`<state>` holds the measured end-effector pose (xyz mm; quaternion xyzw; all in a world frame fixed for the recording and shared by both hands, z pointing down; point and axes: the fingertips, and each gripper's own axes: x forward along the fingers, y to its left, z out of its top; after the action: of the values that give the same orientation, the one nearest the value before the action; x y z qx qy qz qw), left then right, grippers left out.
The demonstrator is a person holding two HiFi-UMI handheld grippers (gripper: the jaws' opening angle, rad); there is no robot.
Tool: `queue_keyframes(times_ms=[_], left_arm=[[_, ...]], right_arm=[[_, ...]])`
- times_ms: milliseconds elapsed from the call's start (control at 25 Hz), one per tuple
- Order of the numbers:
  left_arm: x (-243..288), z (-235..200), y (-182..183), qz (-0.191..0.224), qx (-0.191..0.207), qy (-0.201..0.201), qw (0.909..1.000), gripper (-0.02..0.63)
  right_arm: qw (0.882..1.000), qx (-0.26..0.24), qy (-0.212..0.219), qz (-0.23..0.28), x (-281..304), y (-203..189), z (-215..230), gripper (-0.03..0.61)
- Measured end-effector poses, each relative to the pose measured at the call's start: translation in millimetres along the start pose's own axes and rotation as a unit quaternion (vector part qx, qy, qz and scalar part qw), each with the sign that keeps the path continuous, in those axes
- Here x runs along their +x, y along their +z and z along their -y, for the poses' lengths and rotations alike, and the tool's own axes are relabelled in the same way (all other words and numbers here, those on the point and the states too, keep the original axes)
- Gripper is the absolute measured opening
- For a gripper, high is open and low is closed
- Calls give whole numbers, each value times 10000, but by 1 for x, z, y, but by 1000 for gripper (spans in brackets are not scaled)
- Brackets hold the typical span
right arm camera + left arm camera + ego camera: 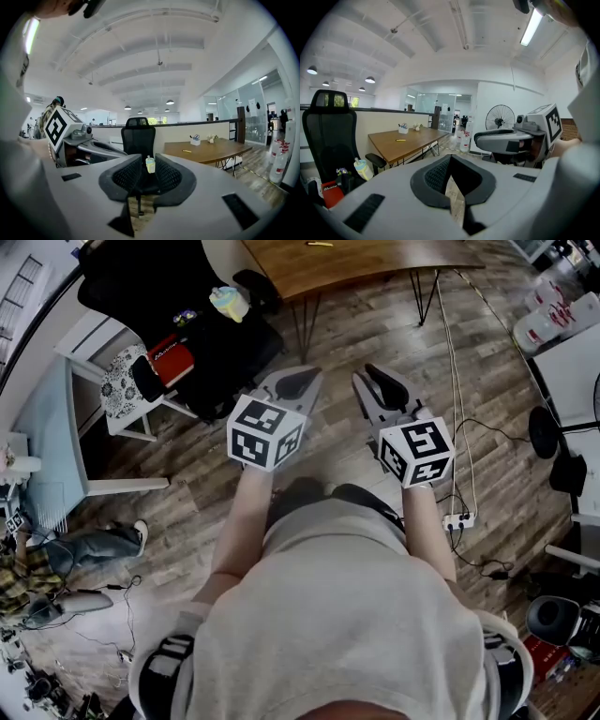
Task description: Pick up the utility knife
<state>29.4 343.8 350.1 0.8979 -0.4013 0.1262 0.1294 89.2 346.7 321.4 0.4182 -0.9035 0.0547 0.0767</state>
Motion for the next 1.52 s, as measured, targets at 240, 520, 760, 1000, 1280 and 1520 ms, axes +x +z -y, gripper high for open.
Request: queue_keyframes(times_ms=[240, 520, 760, 1000, 1280, 1520], left_arm=[[12, 9, -3, -59, -49, 118, 9999, 15], [22, 7, -10, -231, -57, 197, 9995, 15], [52, -19, -3, -264, -131, 164, 9994, 16], [95, -71, 11, -224, -290, 83, 9993, 15], [149, -144, 57, -124, -176, -96, 9997, 15], [178, -210, 94, 6, -19, -189, 9998, 16]], right_arm=[[9999, -104, -33, -25, -10, -6, 18, 132], [9997, 108, -172, -110, -7, -21, 36, 184], [9996, 140, -183, -170, 21, -22, 58, 199], [9994, 85, -271, -194, 73, -15, 97, 199], [9993, -7, -373, -102, 155, 20, 135, 199], [9989, -108, -456, -10, 225, 45, 159, 200]])
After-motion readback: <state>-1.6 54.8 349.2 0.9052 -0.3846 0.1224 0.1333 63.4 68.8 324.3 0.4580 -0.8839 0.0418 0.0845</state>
